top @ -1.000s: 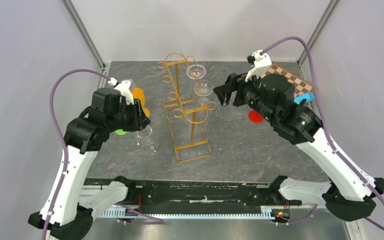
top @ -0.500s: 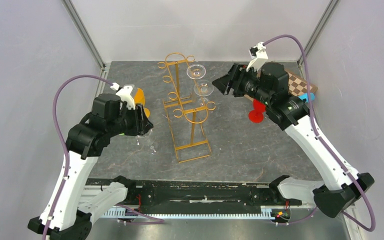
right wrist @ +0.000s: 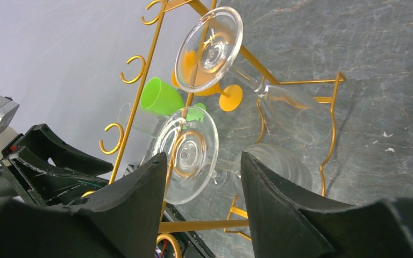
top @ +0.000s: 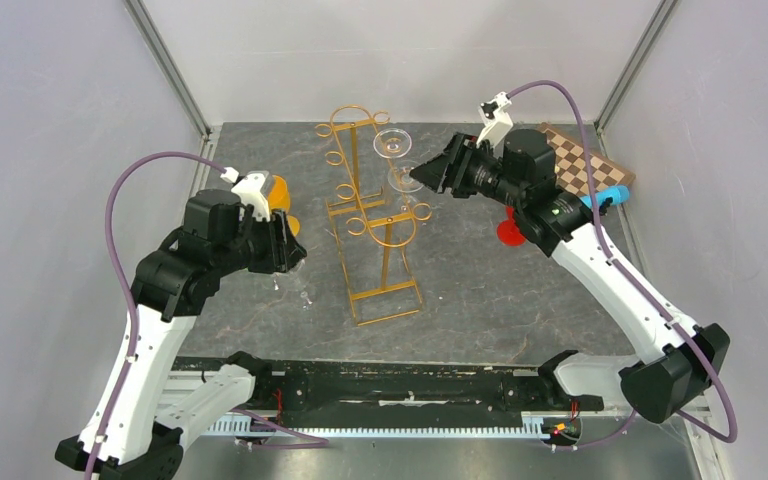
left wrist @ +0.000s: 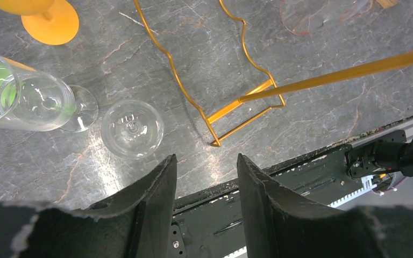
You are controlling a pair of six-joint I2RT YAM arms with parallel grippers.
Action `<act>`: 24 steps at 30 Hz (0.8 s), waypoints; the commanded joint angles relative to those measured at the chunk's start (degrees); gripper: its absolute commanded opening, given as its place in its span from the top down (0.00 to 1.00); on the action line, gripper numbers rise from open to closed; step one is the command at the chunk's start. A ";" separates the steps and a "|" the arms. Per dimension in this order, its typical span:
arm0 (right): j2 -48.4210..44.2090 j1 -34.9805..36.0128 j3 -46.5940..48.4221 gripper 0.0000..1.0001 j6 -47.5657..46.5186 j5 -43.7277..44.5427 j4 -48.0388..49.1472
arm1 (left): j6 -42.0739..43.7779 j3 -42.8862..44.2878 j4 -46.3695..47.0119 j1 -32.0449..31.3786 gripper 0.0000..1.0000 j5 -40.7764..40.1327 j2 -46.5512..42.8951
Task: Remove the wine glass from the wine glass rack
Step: Pick up the wine glass from the wine rack.
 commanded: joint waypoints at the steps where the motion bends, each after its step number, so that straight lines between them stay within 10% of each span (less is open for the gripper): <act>1: 0.51 -0.19 -0.76 0.46 2.00 -2.06 5.50 | 4.37 -0.03 1.96 0.25 0.48 0.01 -0.21; 24: 1.11 -0.23 -2.77 0.96 4.22 -3.08 9.93 | 4.75 -0.10 1.38 0.19 0.47 -1.33 -0.19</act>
